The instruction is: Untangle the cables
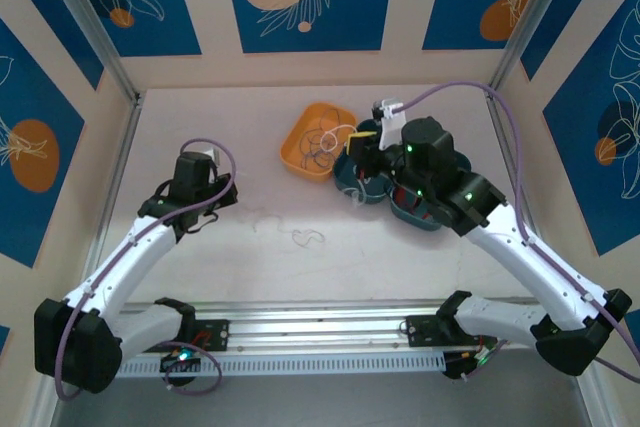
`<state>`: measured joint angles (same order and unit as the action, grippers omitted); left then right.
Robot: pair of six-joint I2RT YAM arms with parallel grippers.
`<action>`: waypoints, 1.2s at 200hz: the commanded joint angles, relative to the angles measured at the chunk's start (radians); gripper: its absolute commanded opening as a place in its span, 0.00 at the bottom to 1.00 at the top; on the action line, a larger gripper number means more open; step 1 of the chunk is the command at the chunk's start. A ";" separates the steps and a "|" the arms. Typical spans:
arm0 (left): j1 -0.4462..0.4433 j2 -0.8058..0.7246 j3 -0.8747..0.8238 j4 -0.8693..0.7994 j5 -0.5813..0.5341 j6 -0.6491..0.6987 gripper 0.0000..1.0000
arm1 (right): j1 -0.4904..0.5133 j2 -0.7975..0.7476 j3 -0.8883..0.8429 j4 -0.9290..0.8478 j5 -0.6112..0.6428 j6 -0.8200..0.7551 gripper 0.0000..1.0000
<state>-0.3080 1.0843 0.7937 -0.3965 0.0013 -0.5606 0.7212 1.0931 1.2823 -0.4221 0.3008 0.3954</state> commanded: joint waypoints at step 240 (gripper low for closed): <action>-0.054 -0.137 -0.091 0.263 0.282 0.140 0.70 | -0.048 0.300 0.502 -0.237 -0.144 -0.025 0.00</action>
<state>-0.3244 1.0271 0.7368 -0.2592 0.2546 -0.4583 0.6762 1.3861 1.7382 -0.6476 0.1848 0.3325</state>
